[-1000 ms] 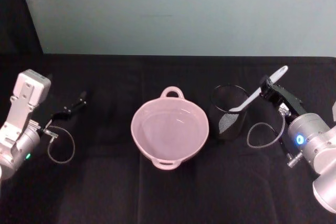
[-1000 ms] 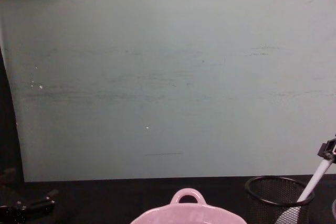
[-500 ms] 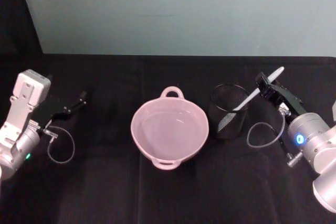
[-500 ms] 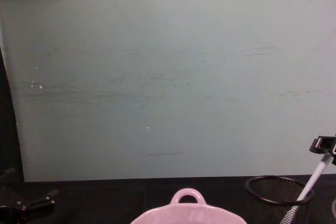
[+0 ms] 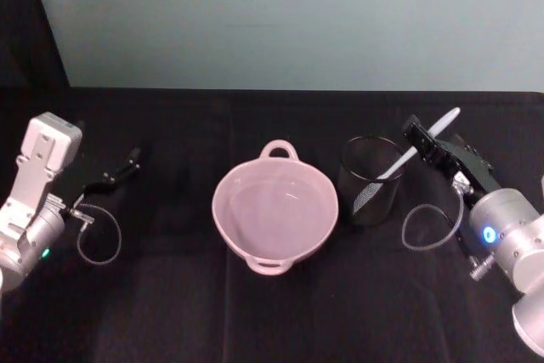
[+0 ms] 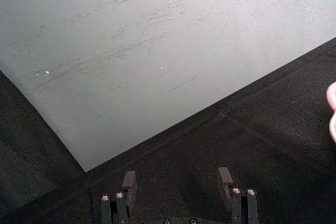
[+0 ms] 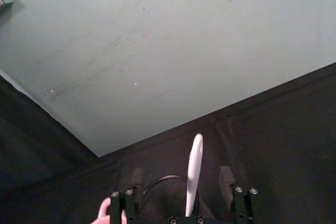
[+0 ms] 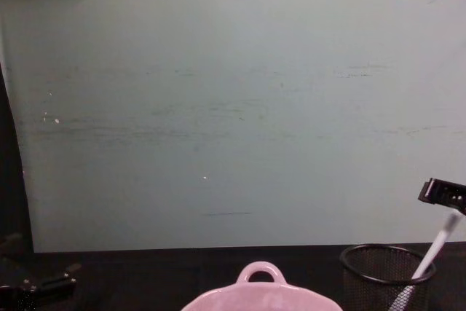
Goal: Use the one hand to pick up the spoon and stir the clear water in the bowl.
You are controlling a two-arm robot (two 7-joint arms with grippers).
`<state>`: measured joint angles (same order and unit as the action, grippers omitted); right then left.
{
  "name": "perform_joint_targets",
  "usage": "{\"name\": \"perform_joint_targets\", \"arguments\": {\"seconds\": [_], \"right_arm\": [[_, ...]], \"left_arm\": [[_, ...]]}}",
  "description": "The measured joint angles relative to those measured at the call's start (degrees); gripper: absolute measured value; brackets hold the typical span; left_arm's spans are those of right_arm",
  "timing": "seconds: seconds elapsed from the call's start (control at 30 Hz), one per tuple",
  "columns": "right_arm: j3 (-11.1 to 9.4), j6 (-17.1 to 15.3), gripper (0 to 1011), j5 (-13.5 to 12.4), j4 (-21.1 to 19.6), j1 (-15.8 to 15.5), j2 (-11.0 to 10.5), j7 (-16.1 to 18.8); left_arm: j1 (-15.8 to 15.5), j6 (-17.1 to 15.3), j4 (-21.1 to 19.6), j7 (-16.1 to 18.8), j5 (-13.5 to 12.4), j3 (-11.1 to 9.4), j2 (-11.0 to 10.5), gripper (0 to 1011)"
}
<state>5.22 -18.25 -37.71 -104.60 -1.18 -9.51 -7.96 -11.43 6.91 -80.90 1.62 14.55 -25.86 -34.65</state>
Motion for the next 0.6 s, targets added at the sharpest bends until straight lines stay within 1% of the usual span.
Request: {"name": "perform_joint_targets", "arguments": {"seconds": [0.1,0.13,0.23,0.3,0.33,0.37,0.43,0.47,0.5,0.53,0.57,0.6], "right_arm": [[0.2,-0.7,953,0.9,-2.1,-1.5,-0.5,-0.6],[0.3,-1.1,996,1.6,-3.3,-2.3,-1.0,-0.8],[0.4,-1.5,1003,2.6,-4.9,-3.6,-1.7,-0.8],[0.5,-1.5,1002,3.9,-6.6,-5.0,-2.9,-0.3],[0.5,-1.0,1002,5.0,-7.7,-6.0,-3.7,0.4],[0.5,-1.0,1002,5.0,-7.7,-6.0,-3.7,0.4],[0.2,0.4,1002,7.4,-9.3,-8.0,-5.4,1.5],[0.2,0.4,1002,7.4,-9.3,-8.0,-5.4,1.5],[0.1,0.7,1002,7.9,-9.7,-8.4,-5.8,1.7],[0.0,1.6,1002,9.3,-10.2,-9.4,-6.6,2.2],[0.0,2.1,1002,10.1,-10.5,-9.8,-7.0,2.4],[-0.1,3.2,1002,11.6,-10.7,-10.6,-7.8,2.8]], "left_arm": [[0.0,0.0,0.0,0.0,0.0,0.0,0.0,1011],[0.0,0.0,0.0,0.0,0.0,0.0,0.0,1011],[0.0,0.0,0.0,0.0,0.0,0.0,0.0,1011],[0.0,0.0,0.0,0.0,0.0,0.0,0.0,1011],[0.0,0.0,0.0,0.0,0.0,0.0,0.0,1011],[0.0,0.0,0.0,0.0,0.0,0.0,0.0,1011],[0.0,0.0,0.0,0.0,0.0,0.0,0.0,1011],[0.0,0.0,0.0,0.0,0.0,0.0,0.0,1011],[0.0,0.0,0.0,0.0,0.0,0.0,0.0,1011],[0.0,0.0,0.0,0.0,0.0,0.0,0.0,1011],[0.0,0.0,0.0,0.0,0.0,0.0,0.0,1011],[0.0,0.0,0.0,0.0,0.0,0.0,0.0,1011]]}}
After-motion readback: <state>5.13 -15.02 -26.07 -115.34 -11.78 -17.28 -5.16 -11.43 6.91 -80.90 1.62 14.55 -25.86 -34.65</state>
